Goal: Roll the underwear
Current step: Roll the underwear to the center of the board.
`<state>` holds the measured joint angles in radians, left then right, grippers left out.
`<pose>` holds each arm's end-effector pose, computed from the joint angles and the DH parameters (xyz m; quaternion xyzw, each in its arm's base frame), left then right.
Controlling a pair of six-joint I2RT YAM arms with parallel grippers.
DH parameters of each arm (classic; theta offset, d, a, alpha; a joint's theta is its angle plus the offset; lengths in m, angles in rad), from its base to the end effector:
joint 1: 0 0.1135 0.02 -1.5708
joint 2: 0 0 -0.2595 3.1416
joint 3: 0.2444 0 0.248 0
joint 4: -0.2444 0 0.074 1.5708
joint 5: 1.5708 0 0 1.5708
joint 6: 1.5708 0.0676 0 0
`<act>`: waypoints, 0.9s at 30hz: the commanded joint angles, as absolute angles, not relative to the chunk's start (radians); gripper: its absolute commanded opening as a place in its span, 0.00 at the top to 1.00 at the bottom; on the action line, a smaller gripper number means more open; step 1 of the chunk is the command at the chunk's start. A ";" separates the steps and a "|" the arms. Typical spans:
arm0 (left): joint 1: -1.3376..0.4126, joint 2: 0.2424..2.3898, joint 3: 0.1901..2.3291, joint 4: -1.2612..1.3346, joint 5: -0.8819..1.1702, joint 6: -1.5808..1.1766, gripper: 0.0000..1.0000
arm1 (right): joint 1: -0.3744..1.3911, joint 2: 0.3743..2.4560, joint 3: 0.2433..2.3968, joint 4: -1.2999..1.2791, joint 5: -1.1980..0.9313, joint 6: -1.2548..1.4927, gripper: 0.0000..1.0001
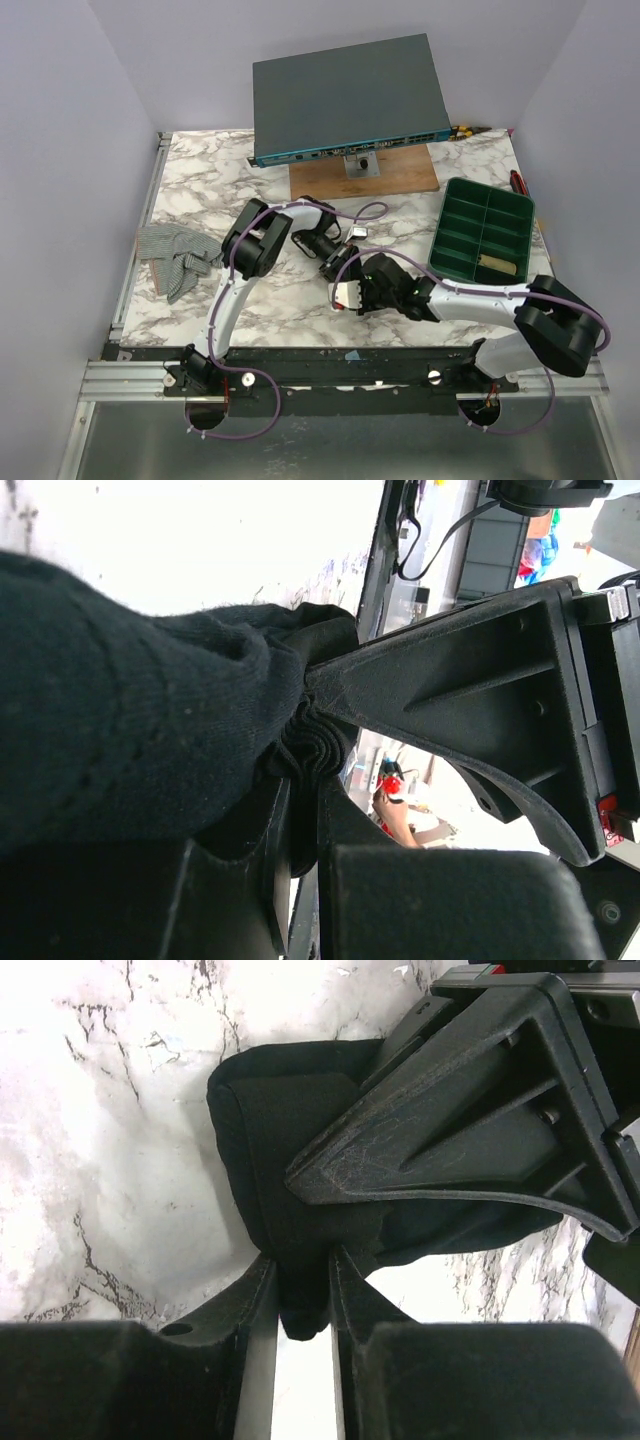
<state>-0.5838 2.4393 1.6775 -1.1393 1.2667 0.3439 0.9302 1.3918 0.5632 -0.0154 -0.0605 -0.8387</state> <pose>0.3008 -0.2760 0.0693 -0.2687 -0.7546 0.5637 0.2014 0.1609 0.2227 0.1263 -0.7295 0.5837 0.0445 0.3536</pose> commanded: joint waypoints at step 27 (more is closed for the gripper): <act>-0.367 1.966 1.365 -0.961 0.931 0.296 0.26 | 0.977 1.537 0.845 -0.397 -0.228 -0.733 0.99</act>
<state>-0.4076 2.0850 1.4464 -1.0241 1.0157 0.3061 0.9684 1.4918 0.7757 -0.2615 -0.1406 -0.7792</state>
